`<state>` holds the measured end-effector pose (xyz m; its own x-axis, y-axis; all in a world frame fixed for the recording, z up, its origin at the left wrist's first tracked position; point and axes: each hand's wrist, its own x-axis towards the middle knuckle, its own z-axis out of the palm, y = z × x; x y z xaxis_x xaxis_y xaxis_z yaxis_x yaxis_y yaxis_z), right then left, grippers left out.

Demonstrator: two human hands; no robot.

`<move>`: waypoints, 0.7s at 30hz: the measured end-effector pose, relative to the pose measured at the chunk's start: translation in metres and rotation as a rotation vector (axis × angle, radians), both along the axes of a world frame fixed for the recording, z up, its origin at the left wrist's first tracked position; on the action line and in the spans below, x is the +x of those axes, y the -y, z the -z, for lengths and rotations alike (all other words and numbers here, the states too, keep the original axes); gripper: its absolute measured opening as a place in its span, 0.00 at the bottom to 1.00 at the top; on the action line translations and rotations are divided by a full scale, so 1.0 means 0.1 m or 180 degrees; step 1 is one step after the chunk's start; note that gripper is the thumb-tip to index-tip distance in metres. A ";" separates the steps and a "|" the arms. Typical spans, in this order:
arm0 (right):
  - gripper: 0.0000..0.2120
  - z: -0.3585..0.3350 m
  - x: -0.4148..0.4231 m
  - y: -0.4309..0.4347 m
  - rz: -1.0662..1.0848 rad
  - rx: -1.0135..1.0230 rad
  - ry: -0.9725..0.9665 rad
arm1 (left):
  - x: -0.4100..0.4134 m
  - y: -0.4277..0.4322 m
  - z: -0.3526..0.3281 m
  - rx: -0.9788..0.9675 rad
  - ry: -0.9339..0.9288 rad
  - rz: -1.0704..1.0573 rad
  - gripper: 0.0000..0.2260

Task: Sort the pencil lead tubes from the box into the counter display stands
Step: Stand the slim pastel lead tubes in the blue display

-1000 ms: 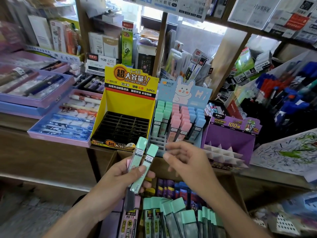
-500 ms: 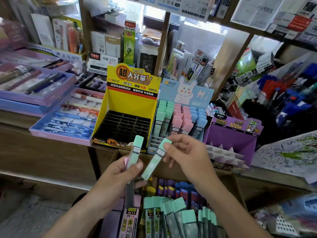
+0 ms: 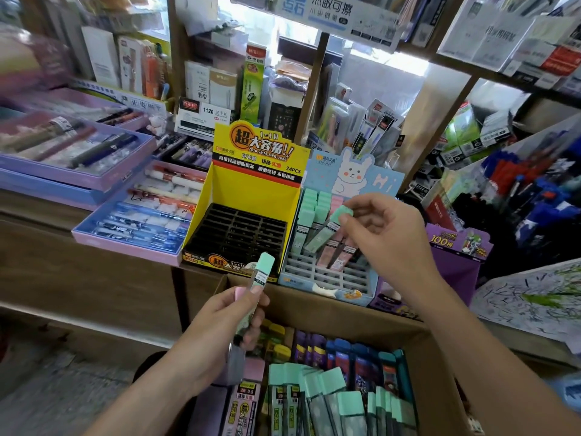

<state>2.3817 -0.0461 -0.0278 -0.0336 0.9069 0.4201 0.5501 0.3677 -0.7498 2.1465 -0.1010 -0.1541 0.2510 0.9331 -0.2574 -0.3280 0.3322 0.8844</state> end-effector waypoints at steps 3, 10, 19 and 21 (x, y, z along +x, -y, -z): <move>0.08 0.00 0.00 -0.11 0.0081 -0.0009 0.0271 | 0.00 0.00 -0.02 -0.0076 0.0094 0.0044 0.15; 0.08 0.04 -0.05 -0.21 0.0170 0.0082 0.0639 | 0.00 0.00 -0.05 -0.0172 0.0218 -0.0015 0.14; 0.09 0.05 -0.05 -0.26 0.0083 0.0046 0.0721 | 0.00 0.00 -0.06 -0.0163 0.0220 0.0005 0.14; 0.09 0.04 -0.05 -0.27 0.0046 0.0001 0.0688 | 0.00 0.00 -0.06 -0.0150 0.0241 0.0032 0.15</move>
